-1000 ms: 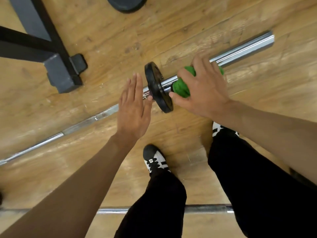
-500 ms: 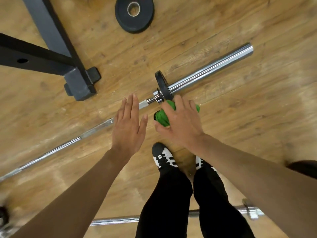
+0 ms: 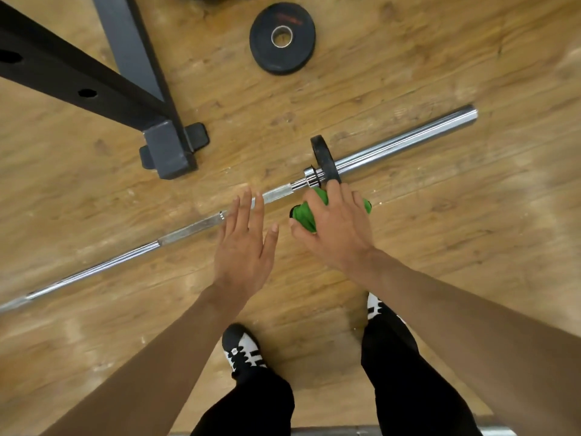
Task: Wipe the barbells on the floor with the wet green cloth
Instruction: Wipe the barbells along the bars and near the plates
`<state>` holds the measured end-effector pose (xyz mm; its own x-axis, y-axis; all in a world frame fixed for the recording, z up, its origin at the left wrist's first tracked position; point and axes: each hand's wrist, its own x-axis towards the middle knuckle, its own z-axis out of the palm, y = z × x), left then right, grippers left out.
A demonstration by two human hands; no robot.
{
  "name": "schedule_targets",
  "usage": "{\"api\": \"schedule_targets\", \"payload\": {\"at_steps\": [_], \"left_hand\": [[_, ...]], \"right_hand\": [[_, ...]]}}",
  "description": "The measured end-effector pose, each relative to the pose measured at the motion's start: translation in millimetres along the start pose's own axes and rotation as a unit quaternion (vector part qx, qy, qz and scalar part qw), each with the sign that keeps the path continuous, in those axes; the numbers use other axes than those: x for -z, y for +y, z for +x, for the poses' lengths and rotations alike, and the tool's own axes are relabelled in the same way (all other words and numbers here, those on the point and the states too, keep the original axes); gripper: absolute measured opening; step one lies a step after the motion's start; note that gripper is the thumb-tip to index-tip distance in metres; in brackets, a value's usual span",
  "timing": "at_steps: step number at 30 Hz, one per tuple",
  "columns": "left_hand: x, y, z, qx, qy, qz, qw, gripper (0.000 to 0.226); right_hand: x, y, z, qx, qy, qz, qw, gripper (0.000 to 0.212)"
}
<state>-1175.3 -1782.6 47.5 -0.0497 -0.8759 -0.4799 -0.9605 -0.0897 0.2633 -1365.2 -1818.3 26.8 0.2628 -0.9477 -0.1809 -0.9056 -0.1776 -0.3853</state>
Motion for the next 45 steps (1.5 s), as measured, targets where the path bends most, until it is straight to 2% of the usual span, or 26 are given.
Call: {"api": "schedule_targets", "payload": {"at_steps": [5, 11, 15, 20, 22, 25, 27, 33, 38, 41, 45], "left_hand": [[-8, -33, -5, -0.068, -0.037, 0.033, 0.996, 0.078], [-25, -73, 20, -0.135, -0.064, 0.081, 0.986, 0.077], [-45, -97, 58, -0.177, -0.042, 0.134, 0.974, 0.078], [-100, -127, 113, -0.225, 0.007, 0.164, 0.961, 0.076], [-116, -139, 135, -0.290, 0.036, 0.179, 0.939, 0.076], [-122, -152, 161, -0.435, 0.044, 0.255, 0.863, 0.077], [-126, -158, 174, -0.475, 0.054, 0.294, 0.828, 0.080], [-142, -162, 191, -0.457, 0.103, 0.273, 0.840, 0.080], [-142, -165, 197, -0.454, 0.135, 0.252, 0.844, 0.078], [-143, -166, 197, -0.435, 0.138, 0.233, 0.859, 0.079], [-152, -166, 195, -0.413, 0.160, 0.241, 0.864, 0.081]], "right_hand": [[-36, -15, -22, -0.032, 0.037, -0.021, 0.999, 0.053], [-89, -22, -22, -0.071, 0.039, -0.021, 0.996, 0.052], [-116, -12, 11, -0.069, 0.073, -0.004, 0.995, 0.052], [-154, 12, 53, -0.010, 0.159, -0.052, 0.986, 0.049], [-169, 20, 60, 0.025, 0.186, -0.068, 0.980, 0.048], [-184, 28, 67, 0.049, 0.186, -0.048, 0.980, 0.057], [-191, 35, 75, 0.043, 0.182, -0.033, 0.982, 0.057], [-212, 60, 94, 0.099, 0.247, -0.079, 0.961, 0.021], [-226, 63, 97, 0.097, 0.290, -0.124, 0.944, 0.044], [-234, 61, 86, 0.080, 0.263, -0.155, 0.949, 0.056], [-230, 53, 88, 0.062, 0.217, -0.184, 0.957, 0.057]]}}
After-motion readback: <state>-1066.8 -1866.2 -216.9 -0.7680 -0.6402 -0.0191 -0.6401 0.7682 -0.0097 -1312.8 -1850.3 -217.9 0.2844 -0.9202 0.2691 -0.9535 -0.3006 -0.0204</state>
